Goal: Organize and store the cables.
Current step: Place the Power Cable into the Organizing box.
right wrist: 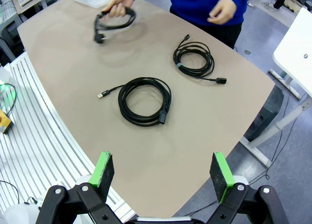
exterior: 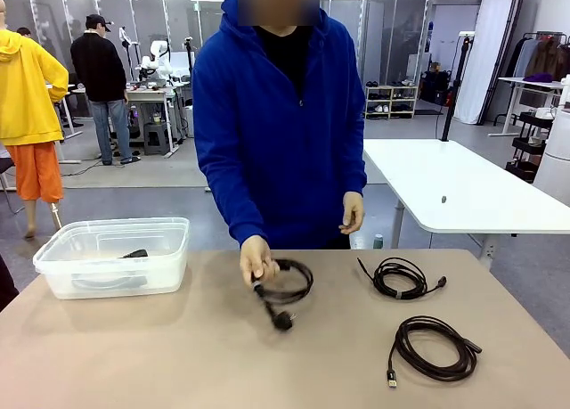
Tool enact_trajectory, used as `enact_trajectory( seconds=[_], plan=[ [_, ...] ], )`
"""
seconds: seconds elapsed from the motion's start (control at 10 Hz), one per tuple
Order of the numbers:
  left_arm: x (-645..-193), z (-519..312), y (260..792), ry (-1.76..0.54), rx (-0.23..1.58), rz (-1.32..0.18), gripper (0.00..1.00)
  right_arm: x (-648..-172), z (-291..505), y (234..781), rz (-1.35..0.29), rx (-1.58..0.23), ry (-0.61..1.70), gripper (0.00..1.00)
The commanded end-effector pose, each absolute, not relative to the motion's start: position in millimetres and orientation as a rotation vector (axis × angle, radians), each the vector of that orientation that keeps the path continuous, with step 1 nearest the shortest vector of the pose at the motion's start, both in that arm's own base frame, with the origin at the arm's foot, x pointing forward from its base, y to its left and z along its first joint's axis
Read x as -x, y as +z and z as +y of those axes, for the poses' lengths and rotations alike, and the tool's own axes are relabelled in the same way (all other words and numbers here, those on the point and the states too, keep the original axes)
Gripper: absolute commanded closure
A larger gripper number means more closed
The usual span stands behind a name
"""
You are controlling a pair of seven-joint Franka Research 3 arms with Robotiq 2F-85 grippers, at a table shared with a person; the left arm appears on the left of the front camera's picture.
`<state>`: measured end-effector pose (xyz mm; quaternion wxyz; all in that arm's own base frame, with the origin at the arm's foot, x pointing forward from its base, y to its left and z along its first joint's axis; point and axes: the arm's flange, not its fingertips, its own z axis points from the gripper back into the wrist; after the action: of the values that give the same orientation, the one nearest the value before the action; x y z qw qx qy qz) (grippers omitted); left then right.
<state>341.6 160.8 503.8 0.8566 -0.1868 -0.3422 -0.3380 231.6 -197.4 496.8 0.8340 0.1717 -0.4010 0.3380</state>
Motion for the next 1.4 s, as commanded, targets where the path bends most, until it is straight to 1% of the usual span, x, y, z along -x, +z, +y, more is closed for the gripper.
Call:
enact_trajectory(
  seconds=[0.0,0.9,1.0,1.2,1.3],
  plan=[
    [-341,161,501,-0.726,0.409,-0.74,0.0,-230,-199,498,-0.857,-0.367,0.731,0.0],
    [-341,161,501,-0.726,0.409,-0.74,0.0,-230,-199,498,-0.857,-0.367,0.731,0.0],
    [-342,161,504,-0.71,0.393,-0.719,0.0,-230,-199,498,-0.857,-0.367,0.731,0.0],
    [-357,110,510,-0.813,0.34,-0.651,0.0,-230,-199,498,-0.857,-0.367,0.731,0.0],
    [-362,87,513,-0.83,0.361,-0.639,0.0,-230,-199,498,-0.857,-0.367,0.731,0.0]
  ],
)
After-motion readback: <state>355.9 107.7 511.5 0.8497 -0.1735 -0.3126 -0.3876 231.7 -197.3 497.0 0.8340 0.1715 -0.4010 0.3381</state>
